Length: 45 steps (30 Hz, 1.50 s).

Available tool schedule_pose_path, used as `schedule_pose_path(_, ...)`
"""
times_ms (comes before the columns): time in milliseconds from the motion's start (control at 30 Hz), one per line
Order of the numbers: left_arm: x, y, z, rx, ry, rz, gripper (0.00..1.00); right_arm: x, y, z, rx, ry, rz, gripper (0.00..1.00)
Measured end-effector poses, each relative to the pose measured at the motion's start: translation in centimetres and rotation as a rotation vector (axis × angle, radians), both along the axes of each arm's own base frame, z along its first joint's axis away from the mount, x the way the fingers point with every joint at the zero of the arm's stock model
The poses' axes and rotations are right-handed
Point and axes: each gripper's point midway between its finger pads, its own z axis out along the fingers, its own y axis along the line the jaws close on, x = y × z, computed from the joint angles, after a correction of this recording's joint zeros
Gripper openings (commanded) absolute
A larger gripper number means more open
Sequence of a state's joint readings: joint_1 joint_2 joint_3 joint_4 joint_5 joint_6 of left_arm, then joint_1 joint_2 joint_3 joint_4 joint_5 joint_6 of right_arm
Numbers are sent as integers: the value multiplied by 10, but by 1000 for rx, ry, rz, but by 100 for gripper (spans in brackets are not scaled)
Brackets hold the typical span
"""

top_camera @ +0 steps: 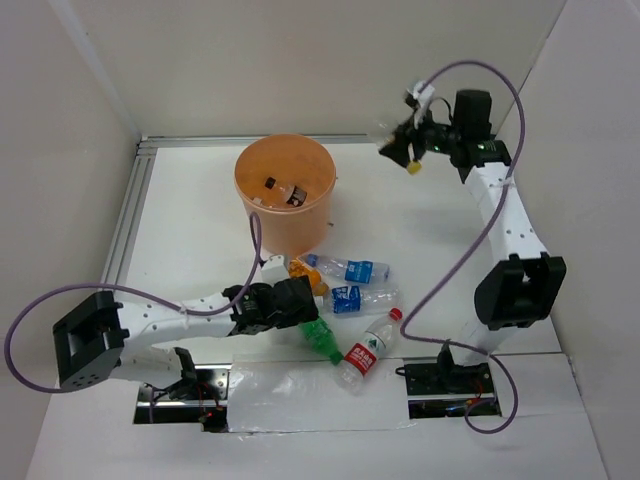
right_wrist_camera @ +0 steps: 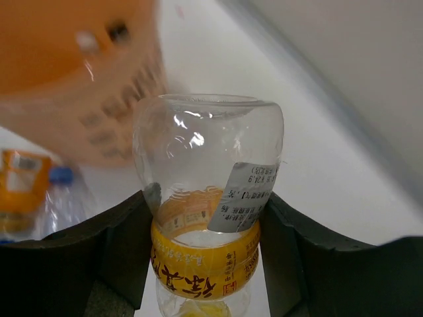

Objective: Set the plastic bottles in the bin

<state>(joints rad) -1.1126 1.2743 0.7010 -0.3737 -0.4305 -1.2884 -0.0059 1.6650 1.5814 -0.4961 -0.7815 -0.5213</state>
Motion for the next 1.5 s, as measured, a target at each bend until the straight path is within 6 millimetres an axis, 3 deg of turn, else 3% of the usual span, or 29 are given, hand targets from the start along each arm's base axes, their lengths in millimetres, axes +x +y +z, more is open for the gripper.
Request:
schedule_pose_path(100,5,-12,-5,-38,32,20,99,-22,76,106,72,-269,199,2)
schedule_pose_path(167,4,-17,-14,-33,57,14,99,-48,127,149,128,-369,338,4)
schedule_pose_path(233,1,-19,-23,-21,82,5,99,-73,179,172,185,-412,469,6)
schedule_pose_path(267,0,-20,-26,-18,88,2,99,-80,198,176,205,-419,514,8)
schedule_pose_path(300,-1,-20,-30,-11,98,-1,99,-85,220,173,225,-410,556,22)
schedule_pose_path(333,0,-21,-31,-10,99,-2,91,-86,235,165,234,-390,582,36)
schedule_pose_path(400,1,-26,-31,-23,102,-2,75,-84,260,136,238,-310,608,73)
schedule_pose_path(467,2,-29,-31,-28,101,-2,56,-77,280,98,232,-204,604,97)
schedule_pose_path(500,2,-30,-31,-33,102,-1,39,-73,285,77,222,-149,595,100)
schedule_pose_path(533,2,-30,-30,-34,100,-2,31,-71,287,62,213,-109,585,100)
schedule_pose_path(633,0,-27,-28,-28,98,5,10,-64,279,34,193,-21,543,100)
schedule_pose_path(700,-4,-21,-19,-14,72,-12,2,-55,265,36,198,-12,506,100)
schedule_pose_path(767,-5,-18,1,-7,26,-44,0,-46,239,44,206,-12,451,100)
schedule_pose_path(833,0,-21,35,-32,-55,-78,0,-39,198,53,206,-24,378,93)
schedule_pose_path(900,13,-30,89,-89,-178,-104,0,-38,153,62,181,-60,314,34)
schedule_pose_path(933,21,-35,121,-126,-255,-113,0,-41,127,65,159,-85,289,12)
schedule_pose_path(967,30,-38,154,-167,-327,-110,0,-46,105,66,133,-107,264,0)
schedule_pose_path(1000,41,-40,188,-205,-404,-101,0,-53,88,61,95,-127,251,0)
schedule_pose_path(1033,54,-40,222,-238,-490,-83,0,-65,73,50,51,-139,251,1)
schedule_pose_path(1100,80,-29,272,-269,-624,-18,0,-99,64,14,-31,-113,297,18)
schedule_pose_path(1133,95,-21,287,-260,-675,22,0,-118,65,-11,-69,-81,342,48)
schedule_pose_path(1200,129,1,309,-220,-767,129,0,-155,70,-66,-128,4,435,68)
schedule_pose_path(1233,147,10,314,-184,-794,177,0,-174,70,-93,-150,64,478,74)
schedule_pose_path(1267,168,21,312,-135,-809,234,3,-192,70,-117,-167,119,515,87)
schedule_pose_path(1333,199,34,305,-57,-807,307,4,-221,66,-151,-194,196,568,94)
schedule_pose_path(1367,217,40,298,-17,-797,345,8,-233,66,-161,-204,211,592,95)
schedule_pose_path(1400,232,45,288,18,-781,373,21,-239,64,-168,-209,225,602,96)
schedule_pose_path(1500,260,54,269,73,-753,421,42,-250,76,-158,-223,133,667,98)
